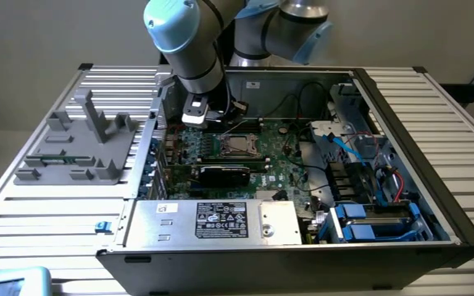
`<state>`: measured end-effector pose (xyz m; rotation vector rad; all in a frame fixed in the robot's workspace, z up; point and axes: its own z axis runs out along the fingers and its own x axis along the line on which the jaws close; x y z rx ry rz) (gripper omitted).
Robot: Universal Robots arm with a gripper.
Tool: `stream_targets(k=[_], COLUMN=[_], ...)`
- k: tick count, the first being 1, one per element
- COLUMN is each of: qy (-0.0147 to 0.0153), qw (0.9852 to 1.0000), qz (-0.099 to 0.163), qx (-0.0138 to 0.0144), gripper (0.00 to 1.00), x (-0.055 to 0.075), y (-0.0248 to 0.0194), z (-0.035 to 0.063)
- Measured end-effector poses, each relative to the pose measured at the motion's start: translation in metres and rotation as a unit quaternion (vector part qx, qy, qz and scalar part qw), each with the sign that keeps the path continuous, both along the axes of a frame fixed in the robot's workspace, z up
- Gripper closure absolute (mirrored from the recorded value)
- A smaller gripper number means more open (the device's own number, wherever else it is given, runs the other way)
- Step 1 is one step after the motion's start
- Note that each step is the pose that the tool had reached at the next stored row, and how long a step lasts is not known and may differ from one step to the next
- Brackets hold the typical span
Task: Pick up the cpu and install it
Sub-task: 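Install the first cpu locking lever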
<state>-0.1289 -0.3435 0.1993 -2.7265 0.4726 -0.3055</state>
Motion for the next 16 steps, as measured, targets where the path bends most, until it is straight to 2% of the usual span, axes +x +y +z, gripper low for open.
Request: stream_targets(k=[8, 10, 14, 16], qy=[0.0011, 0.0023, 0.0071, 0.0079], qw=[1.0000, 1.0000, 0.9999, 0.9999], qz=[-0.002, -0.005, -0.011, -0.013], qx=[0.0000, 0.0000, 0.0000, -0.0004], gripper=[0.89, 0.89, 0.89, 0.89], x=[-0.0022, -0.0025, -0.0026, -0.0027], y=[-0.0001, -0.0003, -0.0017, -0.0026], z=[0.0001, 0.0002, 0.0012, 0.0013])
